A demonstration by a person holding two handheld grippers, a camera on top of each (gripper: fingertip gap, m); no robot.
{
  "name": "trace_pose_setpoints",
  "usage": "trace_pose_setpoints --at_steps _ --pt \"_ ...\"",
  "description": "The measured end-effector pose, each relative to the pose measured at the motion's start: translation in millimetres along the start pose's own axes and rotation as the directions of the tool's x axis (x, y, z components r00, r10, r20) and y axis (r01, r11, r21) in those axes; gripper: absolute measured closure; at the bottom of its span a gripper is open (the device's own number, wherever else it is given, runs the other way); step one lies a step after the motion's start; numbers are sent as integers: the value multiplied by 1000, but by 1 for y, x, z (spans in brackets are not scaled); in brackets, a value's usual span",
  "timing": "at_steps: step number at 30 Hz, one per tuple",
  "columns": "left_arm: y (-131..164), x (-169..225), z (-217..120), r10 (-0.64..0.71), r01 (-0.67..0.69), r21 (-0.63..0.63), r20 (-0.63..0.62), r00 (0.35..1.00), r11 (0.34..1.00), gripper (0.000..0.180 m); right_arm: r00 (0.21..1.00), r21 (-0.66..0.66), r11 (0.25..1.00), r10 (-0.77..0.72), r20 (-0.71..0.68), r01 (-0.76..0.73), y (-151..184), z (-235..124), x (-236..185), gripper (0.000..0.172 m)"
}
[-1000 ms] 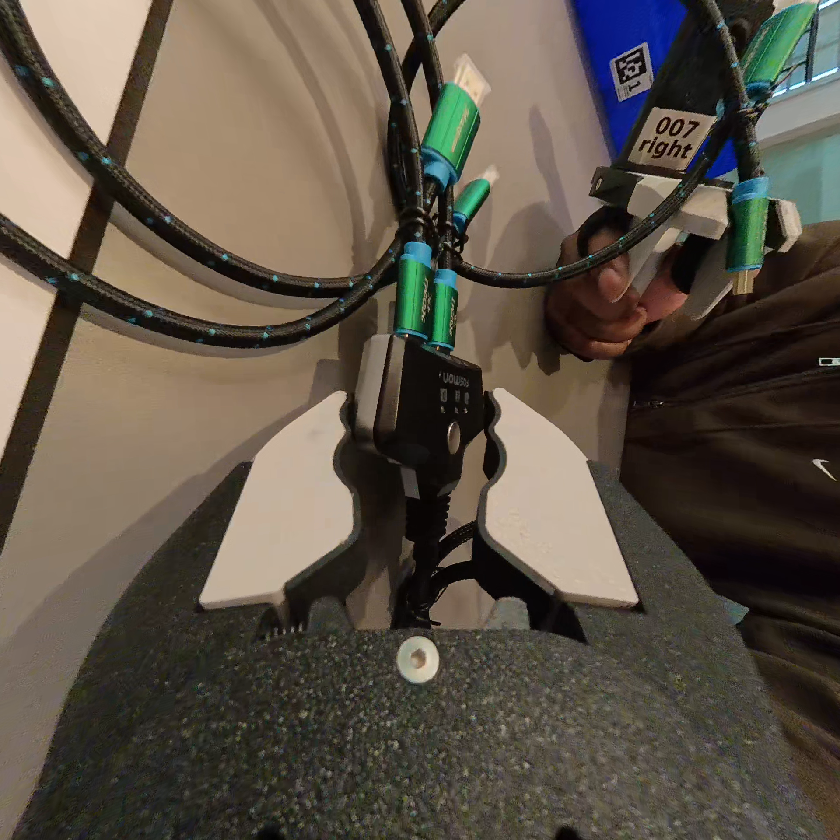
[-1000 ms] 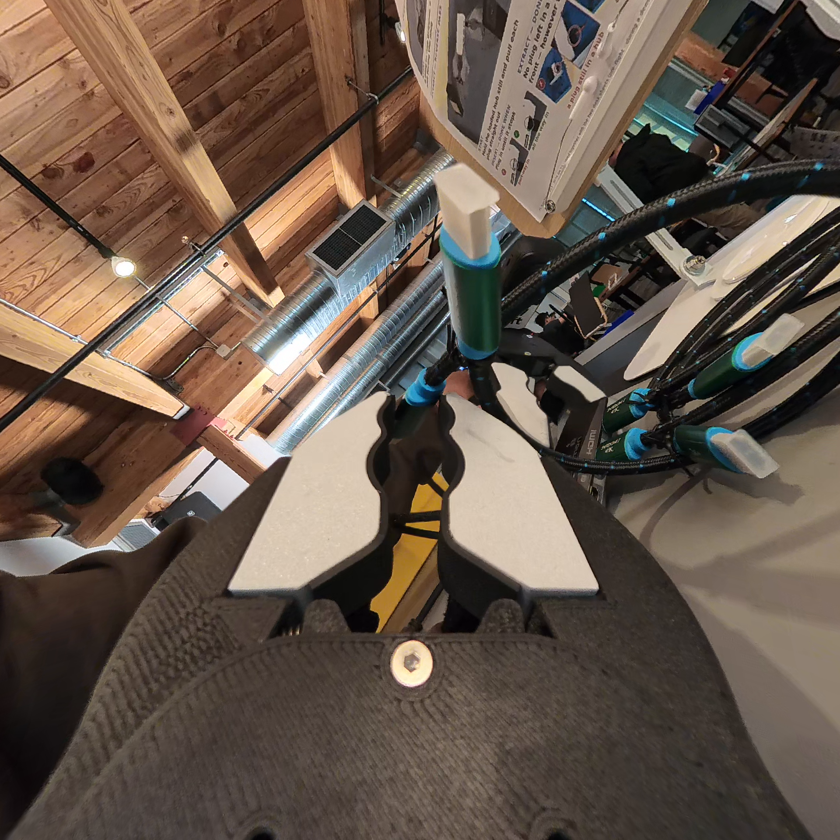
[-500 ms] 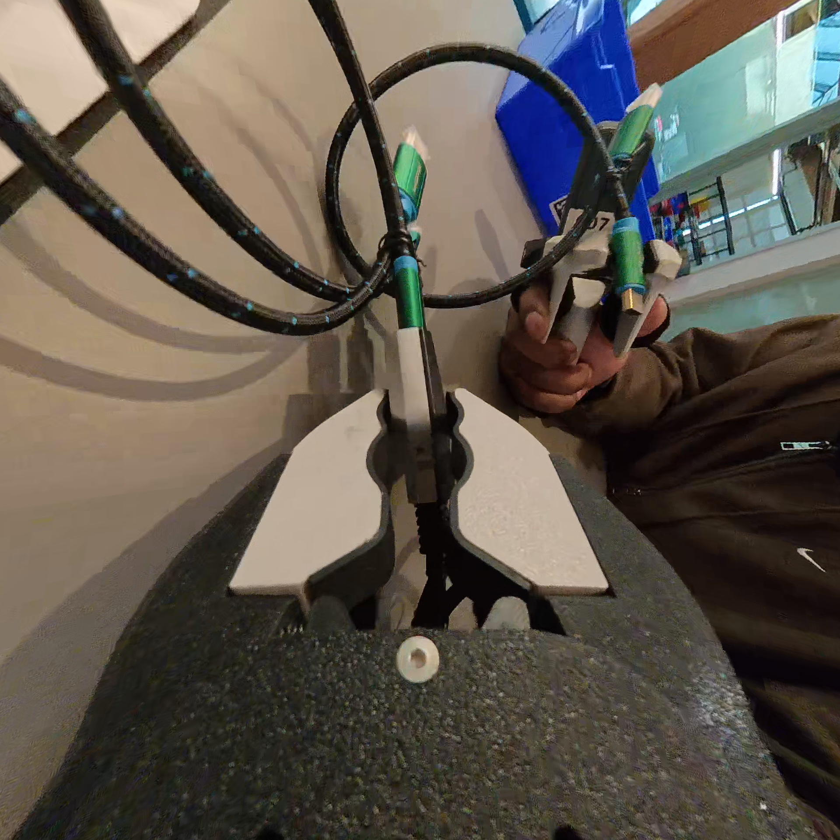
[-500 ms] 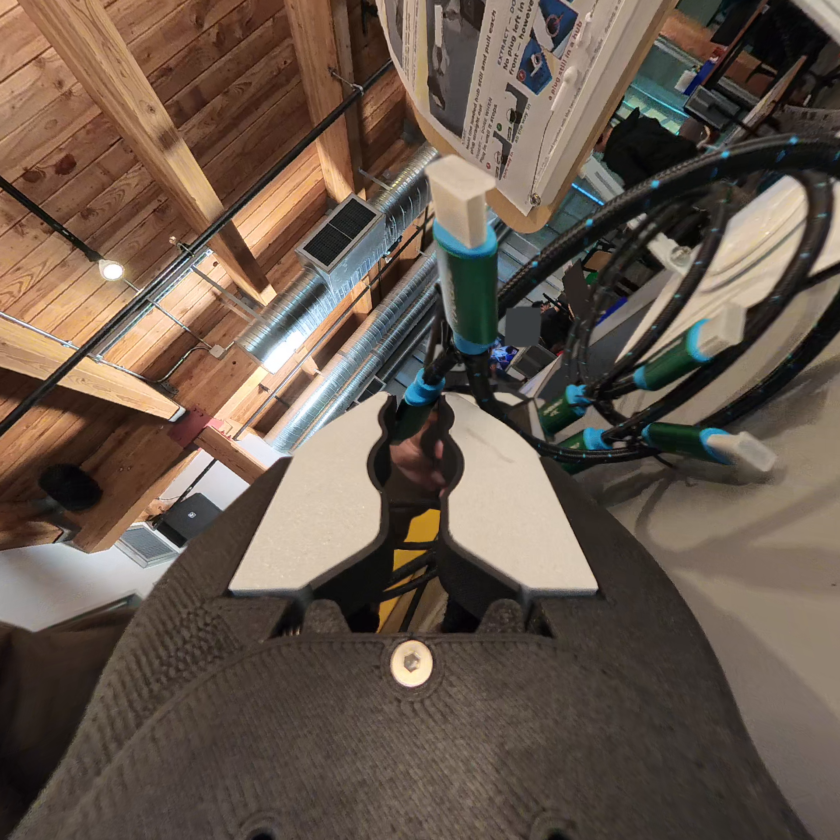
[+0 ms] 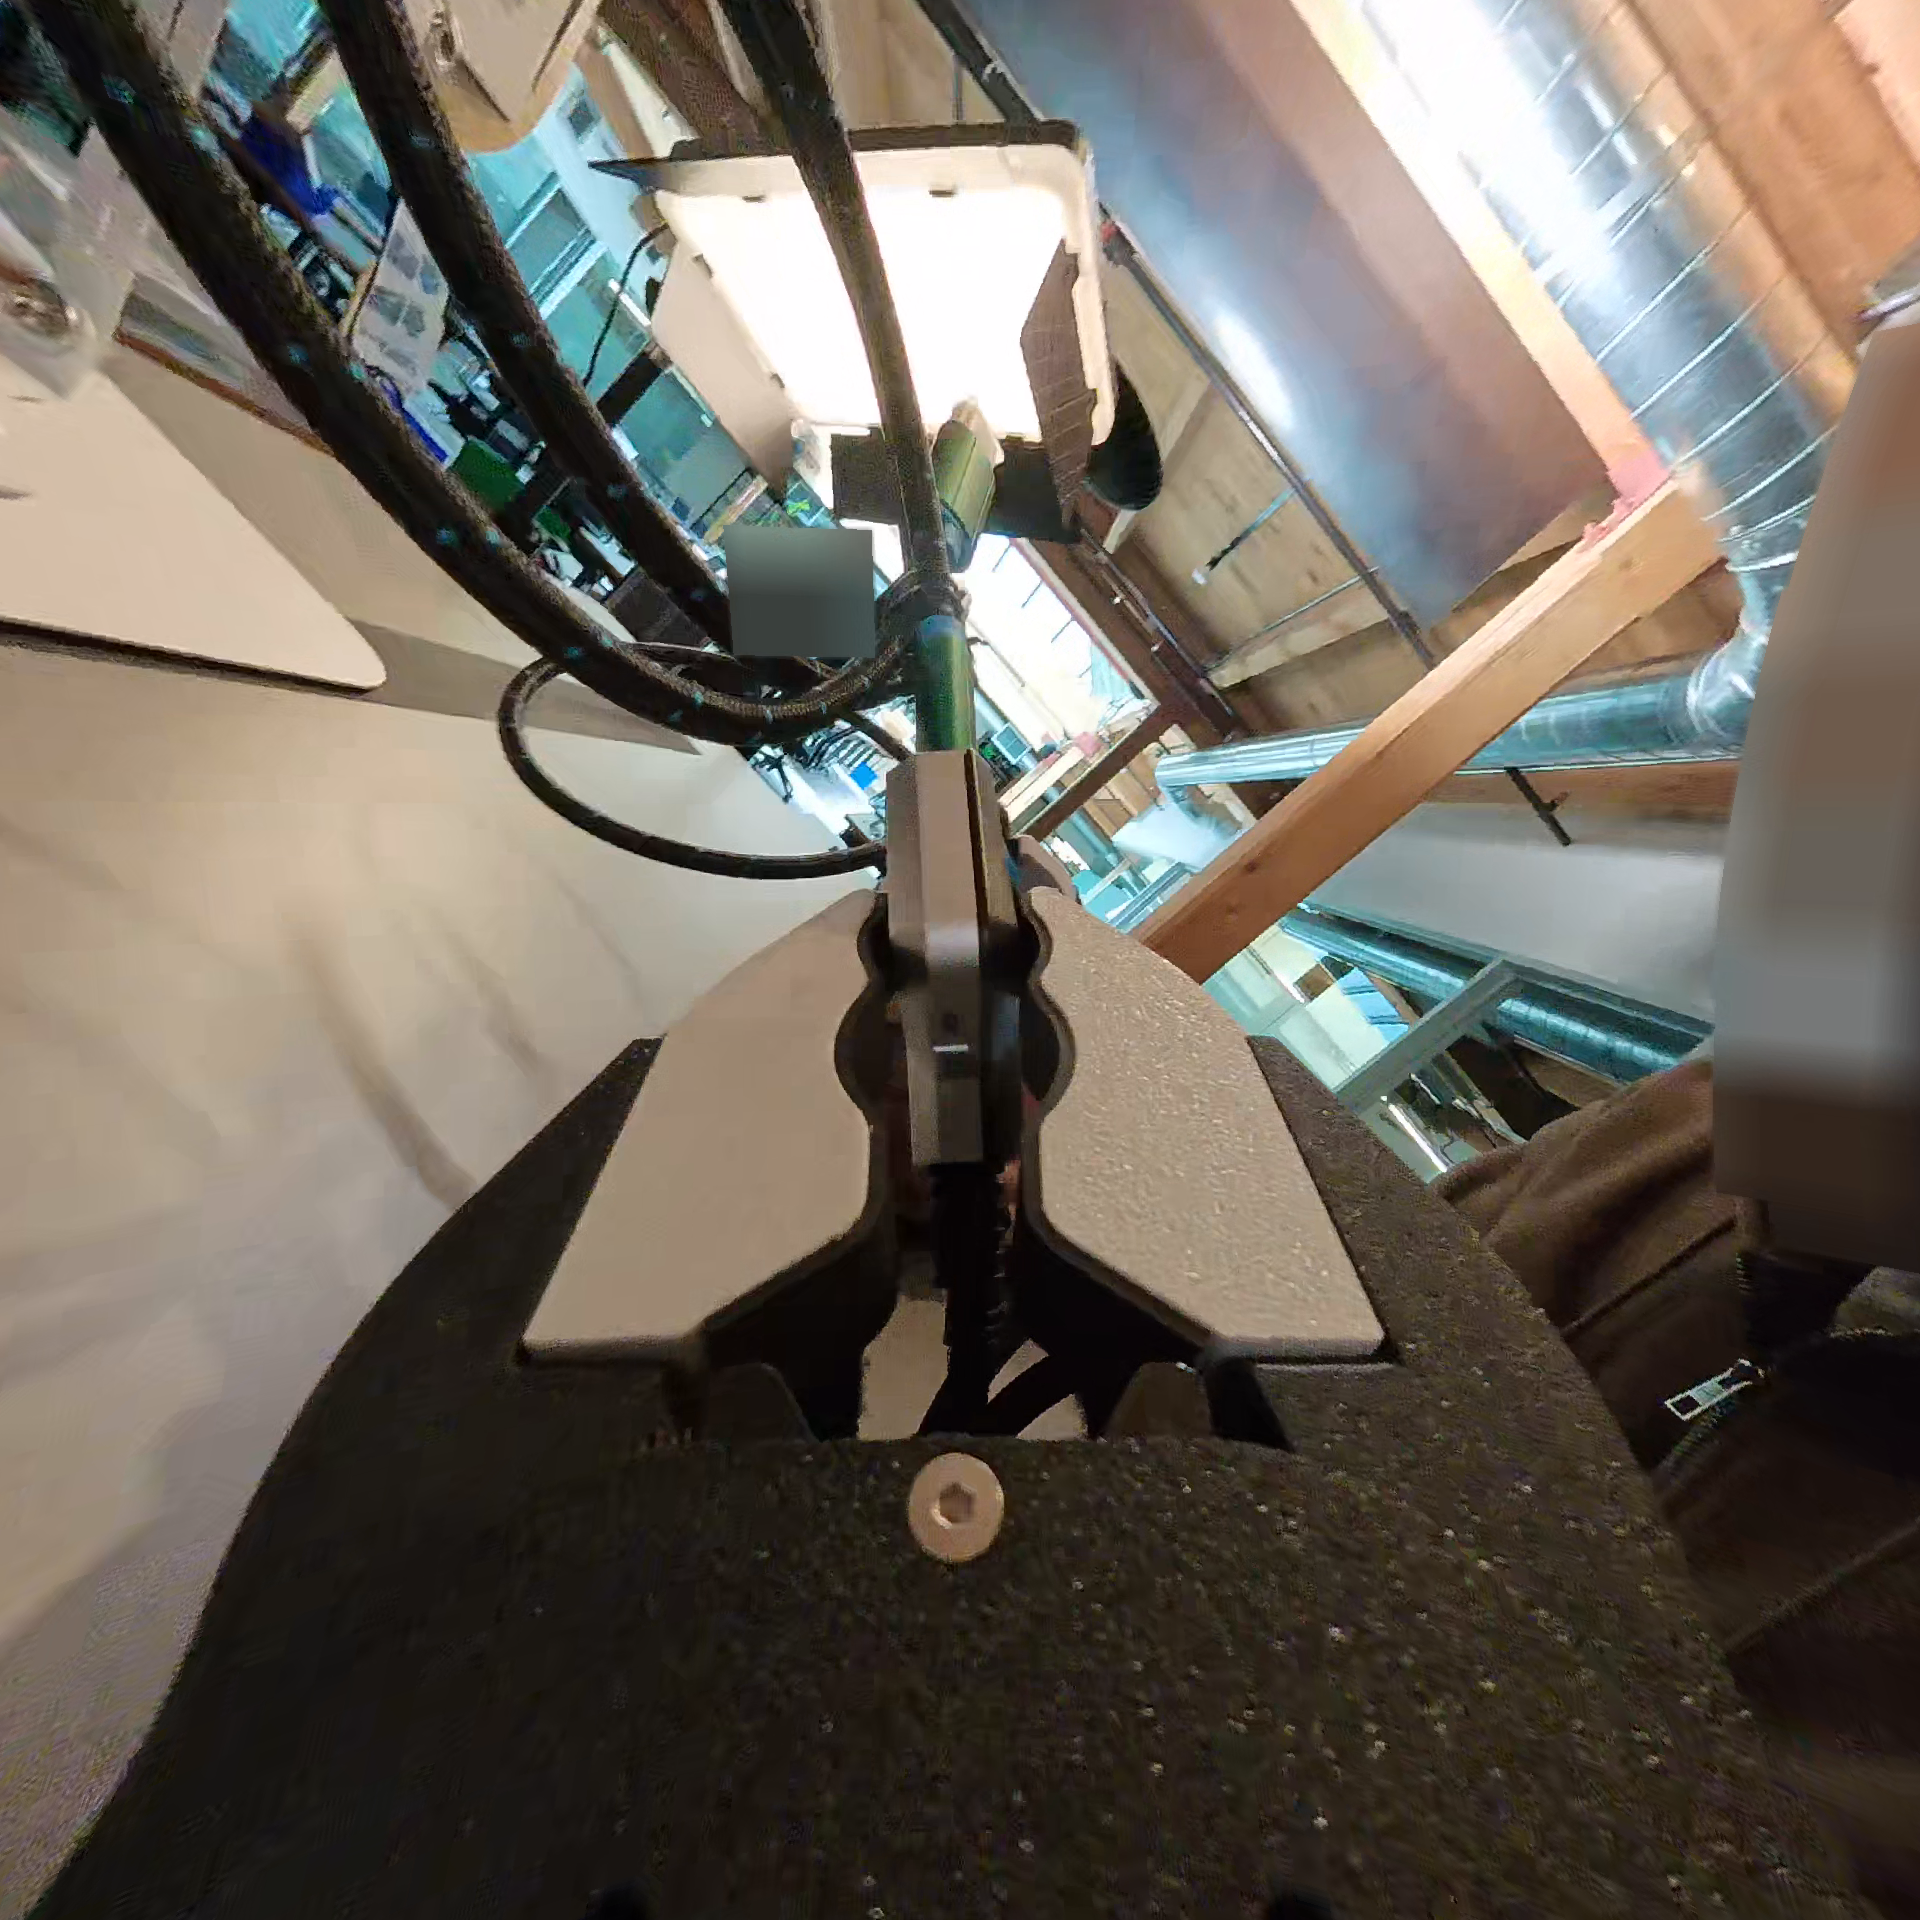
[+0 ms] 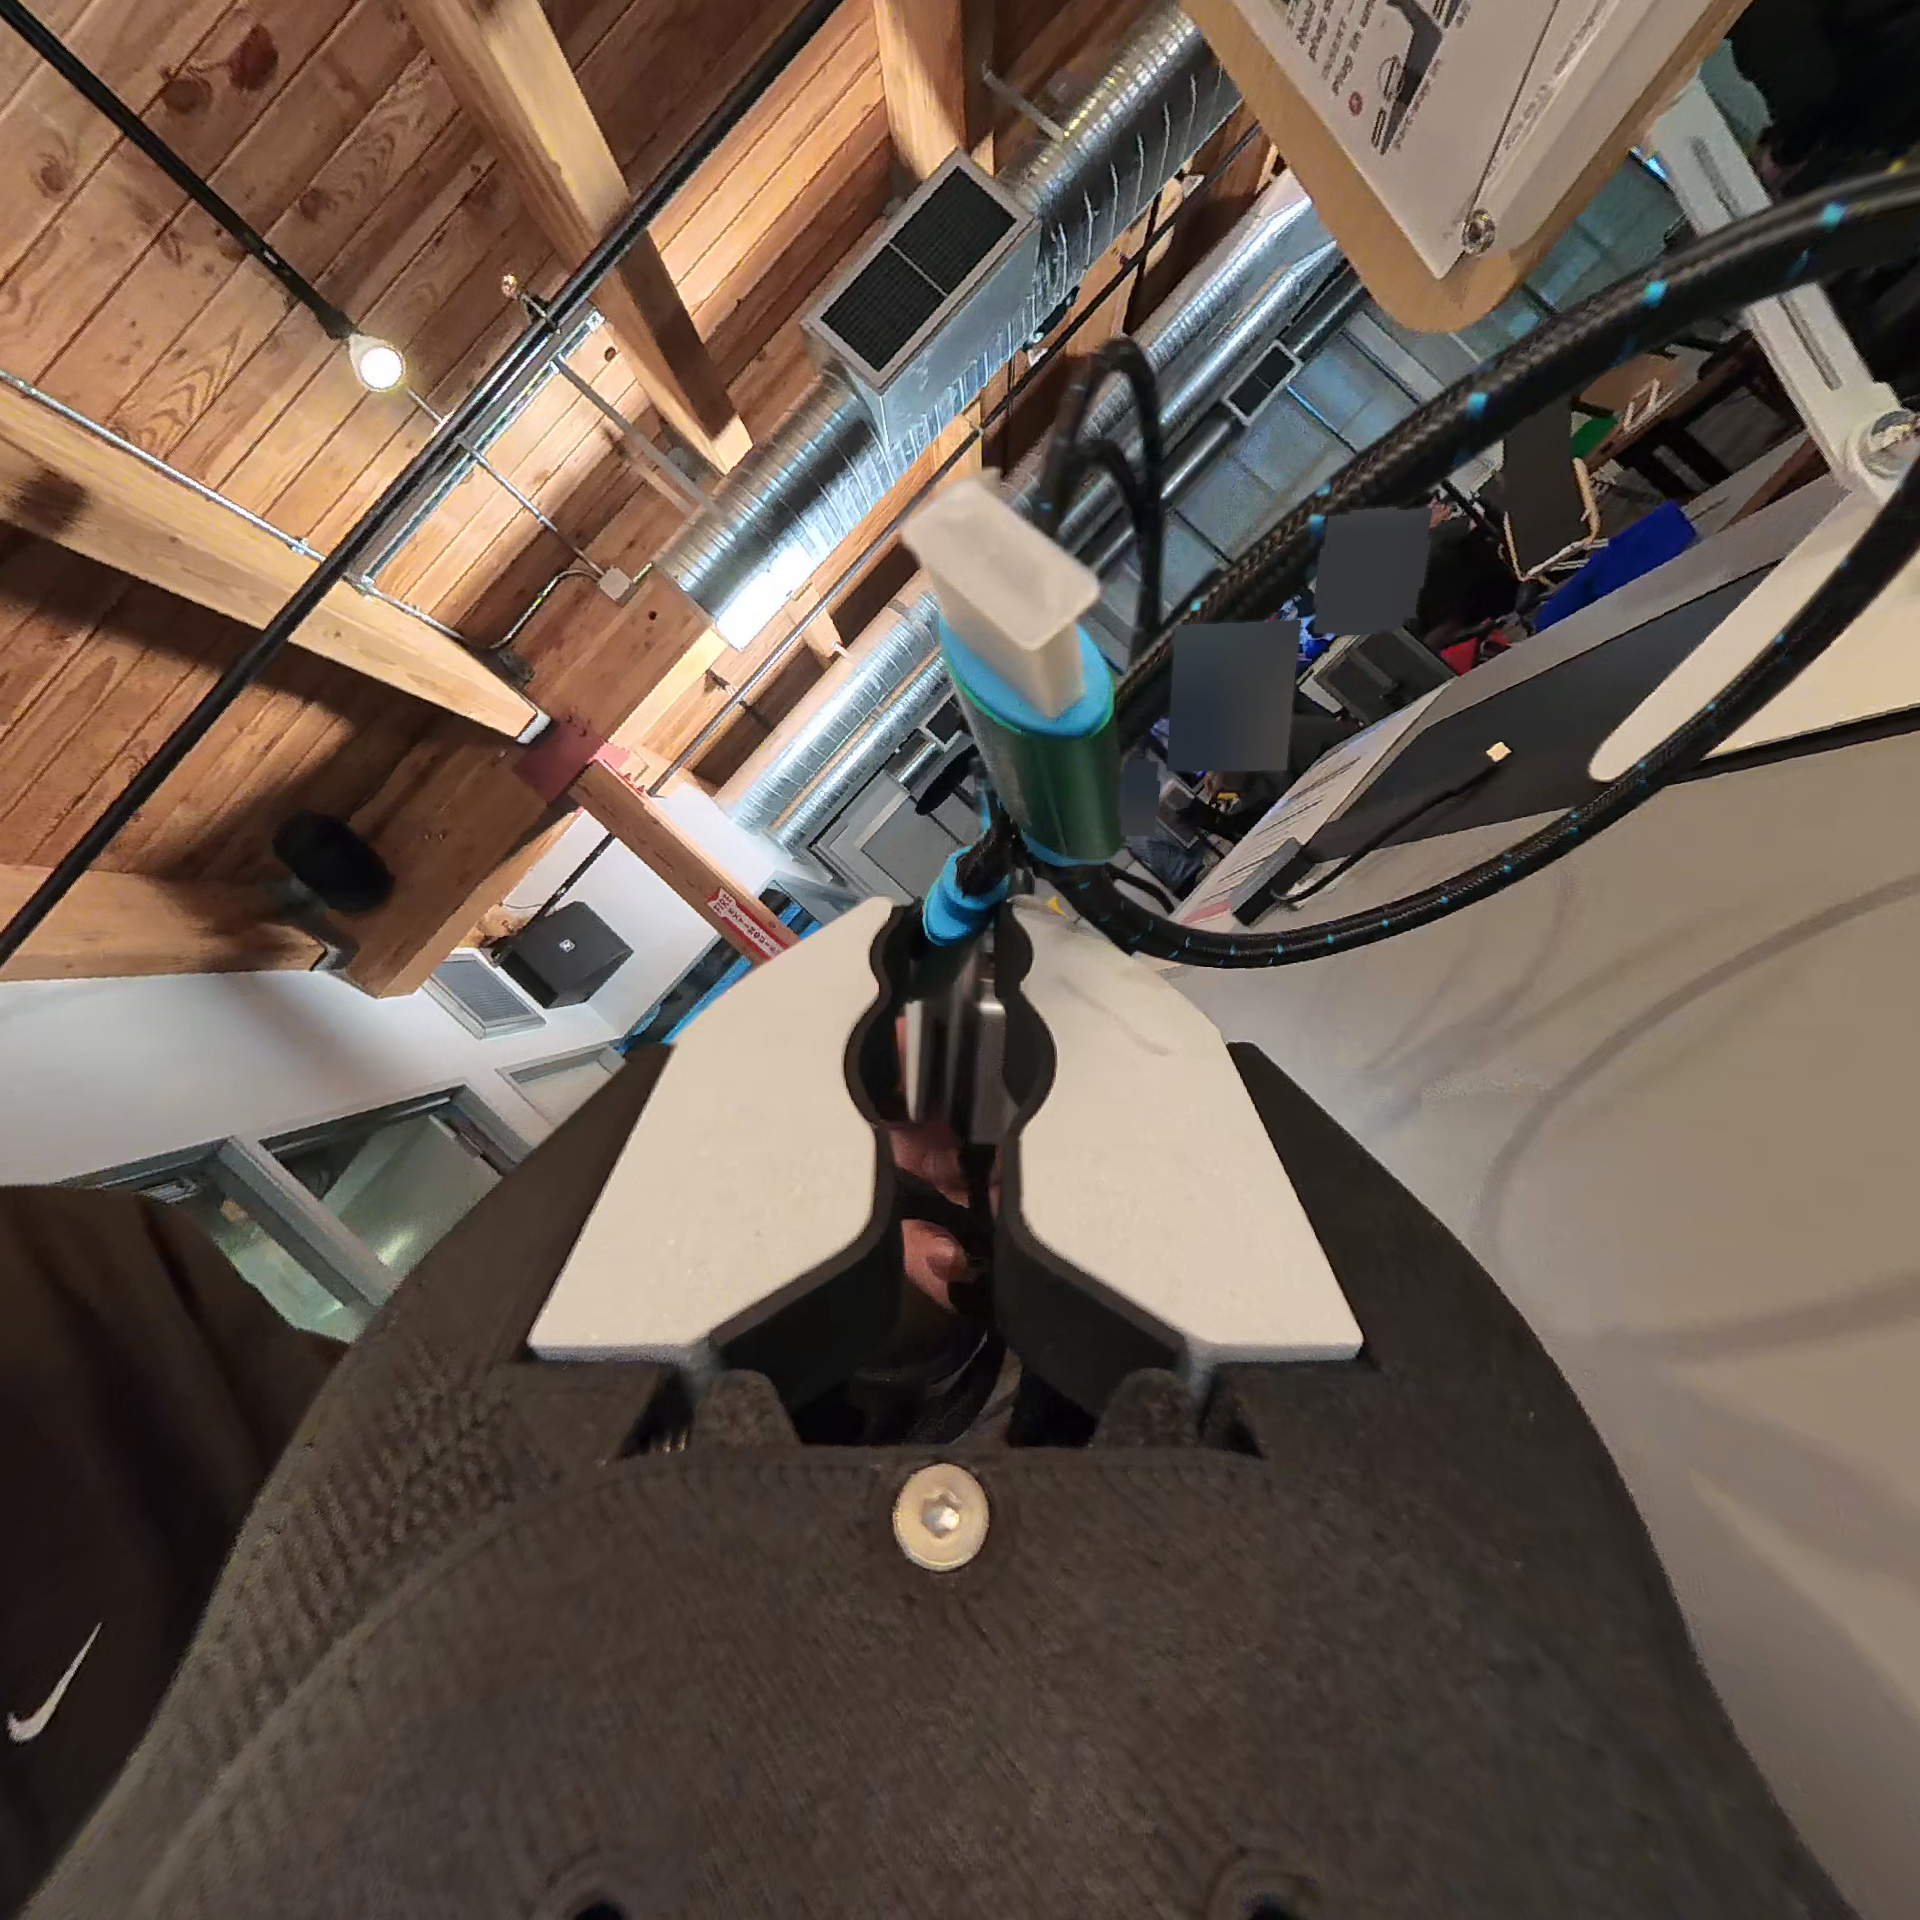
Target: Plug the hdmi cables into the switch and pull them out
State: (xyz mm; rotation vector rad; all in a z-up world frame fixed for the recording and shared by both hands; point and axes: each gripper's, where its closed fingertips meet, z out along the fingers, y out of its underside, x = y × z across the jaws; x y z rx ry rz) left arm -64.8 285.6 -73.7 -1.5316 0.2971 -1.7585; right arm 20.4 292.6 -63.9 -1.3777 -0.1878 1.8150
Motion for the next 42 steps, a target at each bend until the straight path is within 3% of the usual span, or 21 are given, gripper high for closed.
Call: trace_pose_setpoints --at_steps 6,14,18,22,32,42 --pt "10 30 18 103 -105 -6 -177 979 994 159 998 -37 997 -65 15 66 1 0 -4 157" --pt "8 33 28 165 -172 -15 -221 961 985 159 978 -118 971 -206 7 206 -9 -12 -9 158" --pt "-2 36 27 201 -209 -7 -241 949 978 159 964 -112 959 -252 87 261 -28 -8 -39 158" --pt "-10 48 22 285 -284 45 -272 919 958 159 933 -147 924 -336 126 352 -18 9 -57 159" --pt "3 43 24 263 -283 -27 -295 919 959 160 944 -208 922 -308 122 327 7 17 -46 159" --pt "8 37 26 164 -203 -97 -314 935 974 160 900 -291 852 -400 175 435 15 6 -43 161"
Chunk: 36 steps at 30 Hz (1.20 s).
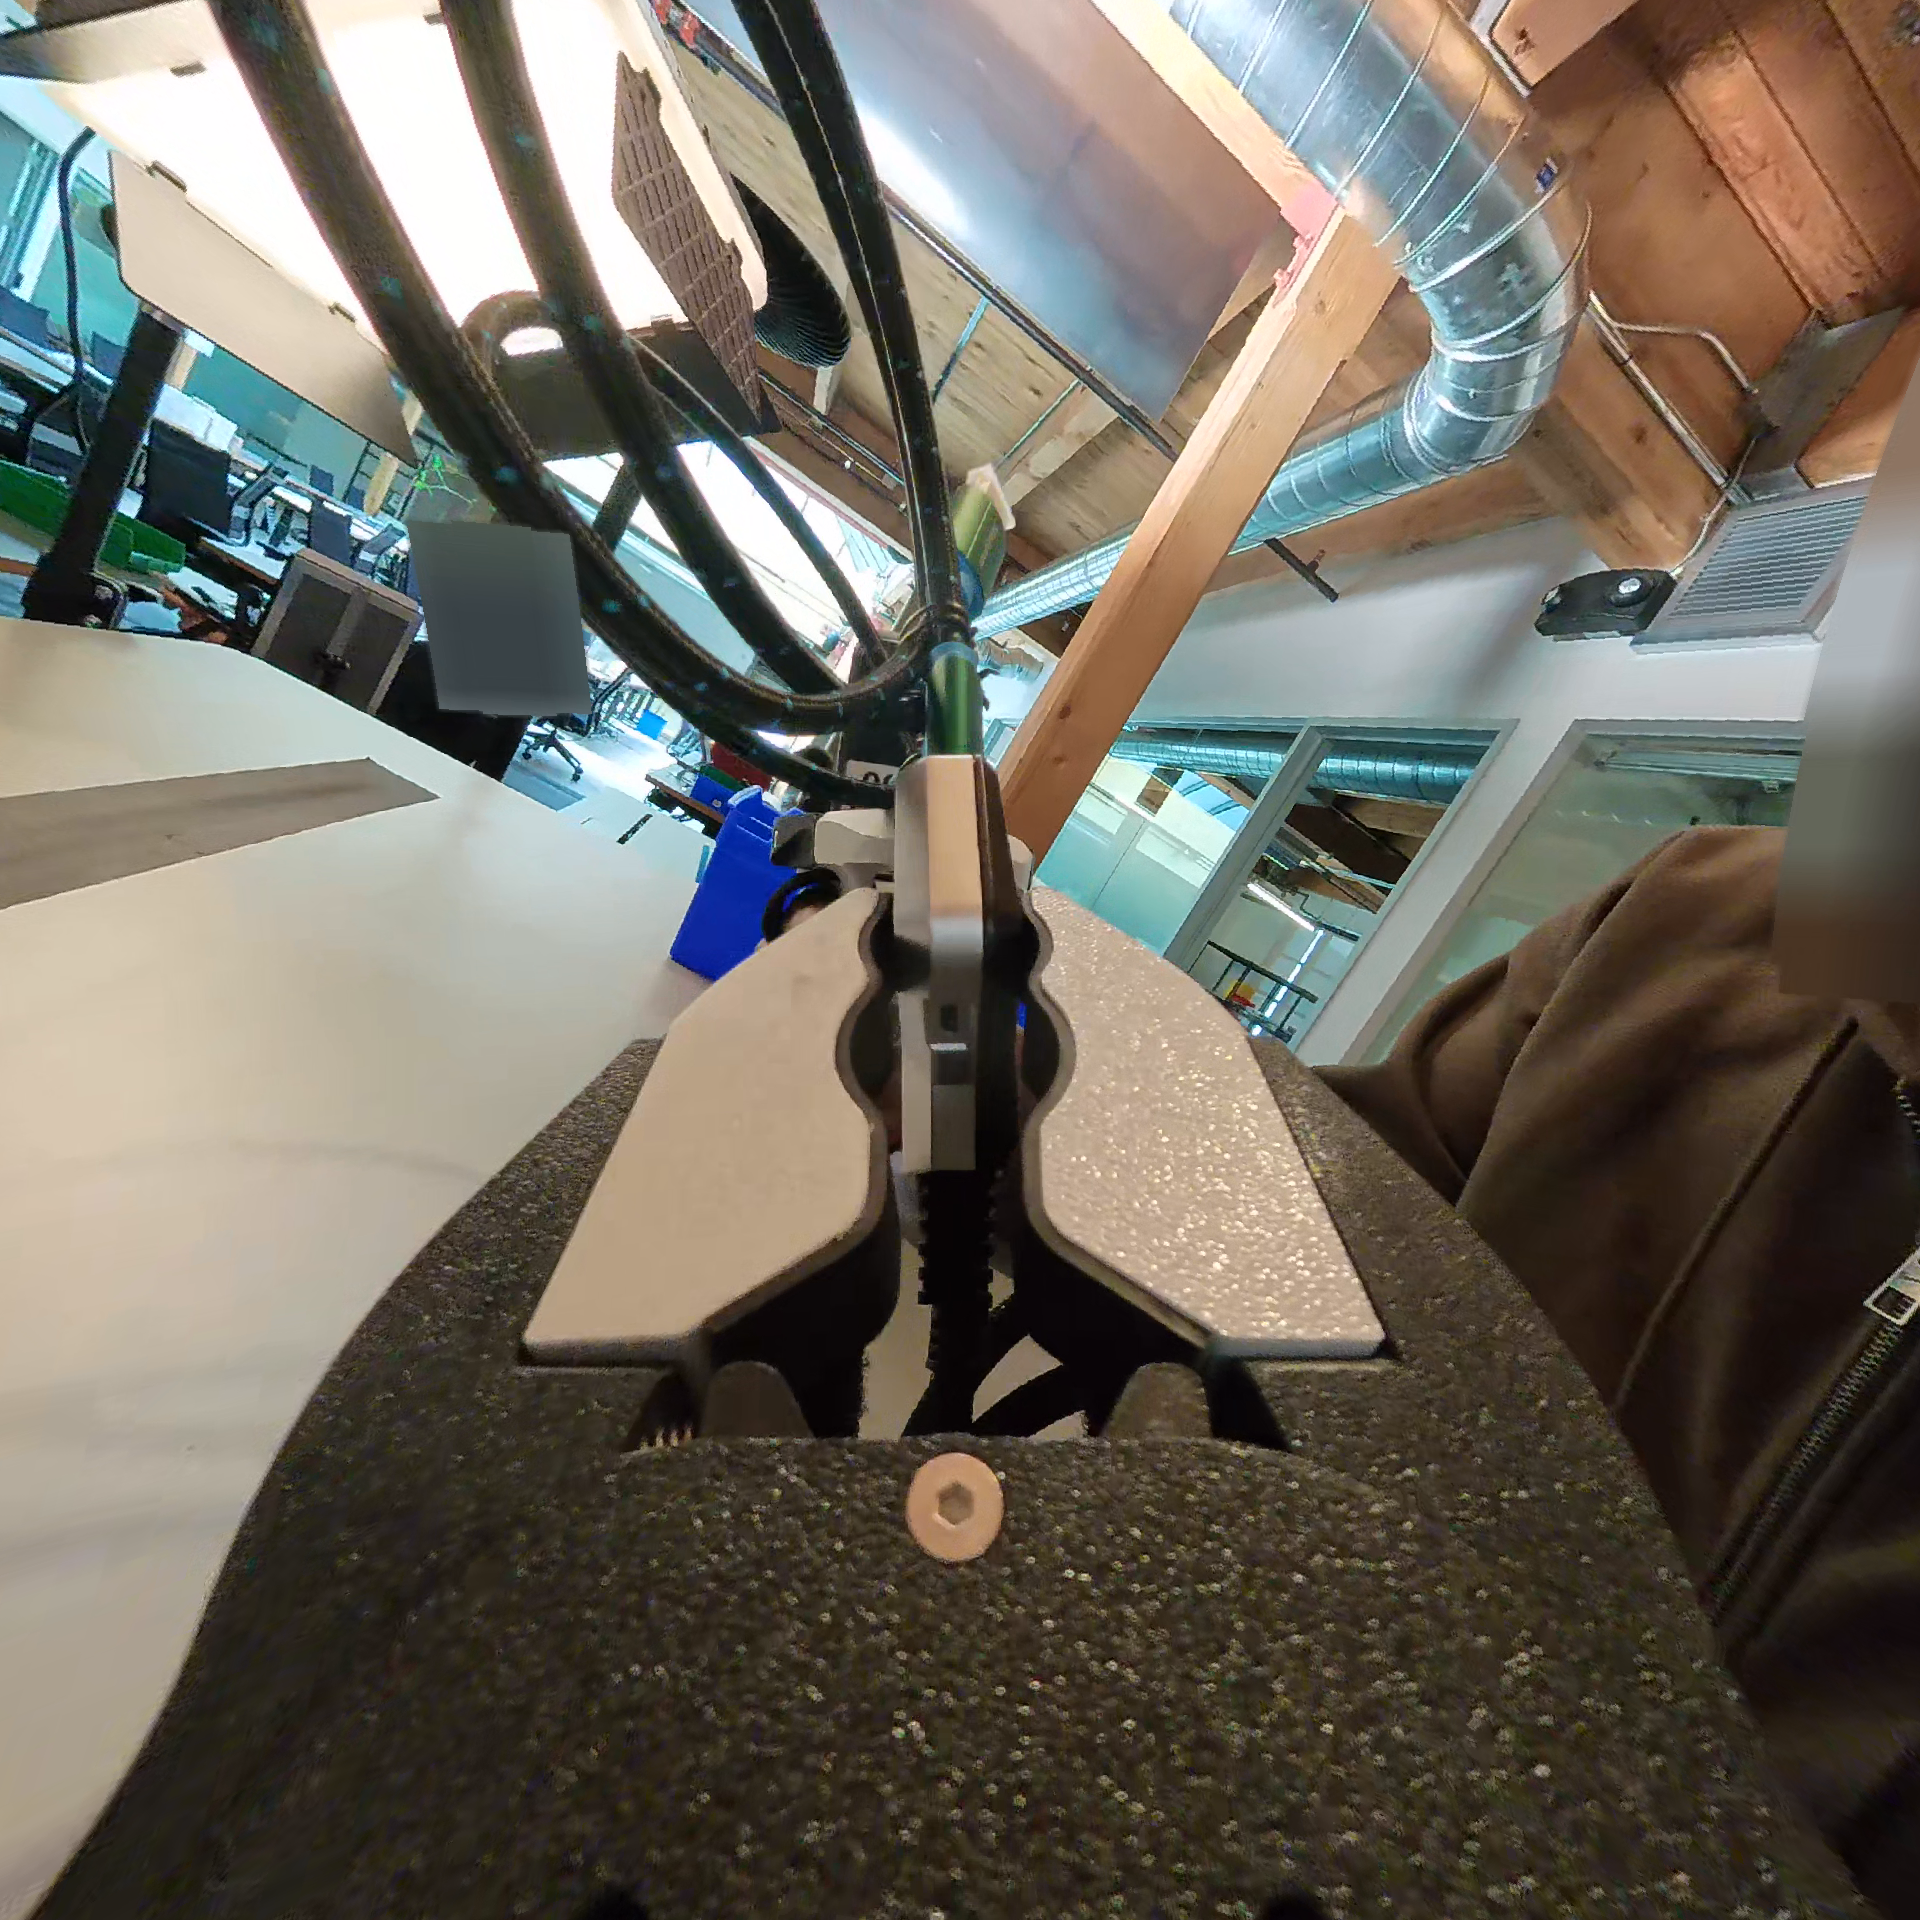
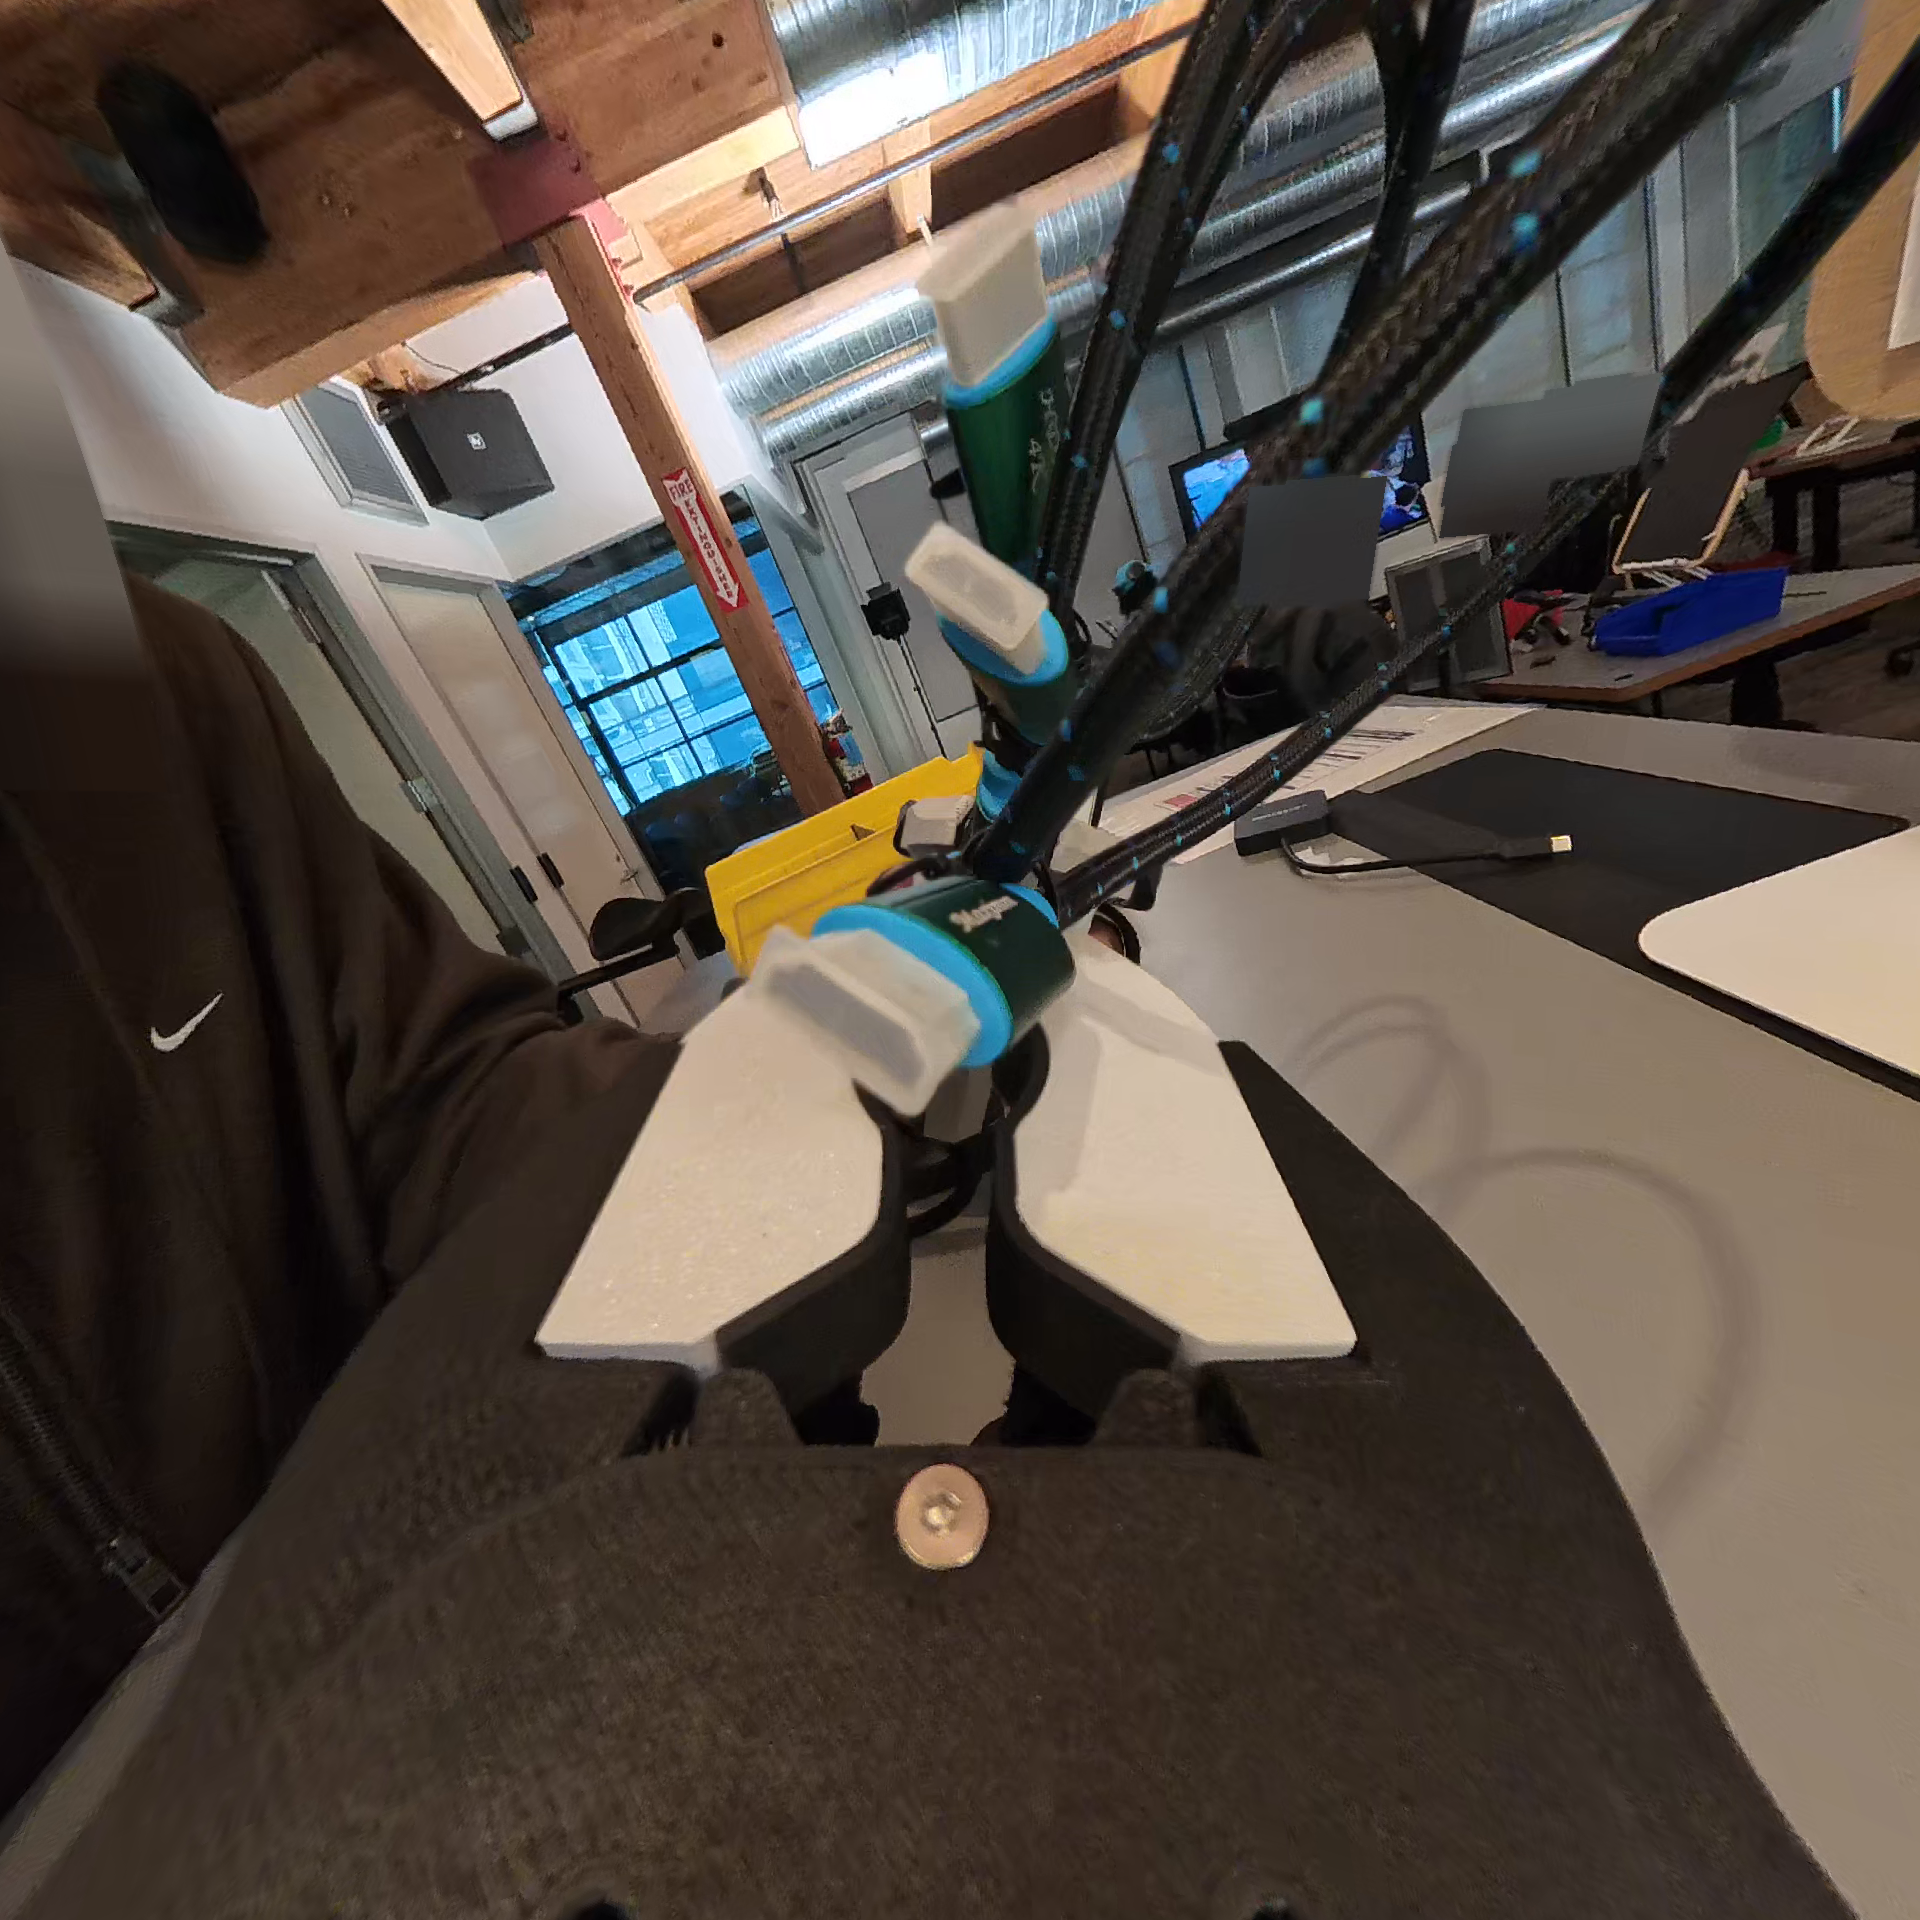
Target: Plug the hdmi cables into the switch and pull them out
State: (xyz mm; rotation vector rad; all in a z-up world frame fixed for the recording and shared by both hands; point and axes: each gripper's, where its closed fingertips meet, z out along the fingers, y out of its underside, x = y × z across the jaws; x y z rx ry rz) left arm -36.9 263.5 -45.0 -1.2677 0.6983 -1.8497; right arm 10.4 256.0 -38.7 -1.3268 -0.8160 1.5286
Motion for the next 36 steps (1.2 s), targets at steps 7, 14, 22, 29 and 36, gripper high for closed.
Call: trace_pose_setpoints --at_steps 7,14,22,29,36 --pt "-4 2 -3 14 -14 9 1 1000 1000 160 1000 -26 1000 -5 -18 4 1 0 7 160" --pt "-4 -1 -5 54 -53 -24 51 997 998 160 1000 -98 995 -1 -29 -2 6 -3 8 160" --pt "1 -5 -7 81 -74 -85 89 993 994 160 999 -135 991 17 -43 -22 14 0 12 160" --pt "4 -6 -6 87 -76 -108 96 992 991 160 998 -209 977 27 -61 -39 21 -1 14 161" --pt "6 -6 -5 90 -78 -114 99 991 990 160 996 -255 965 51 -67 -67 26 -3 14 160"
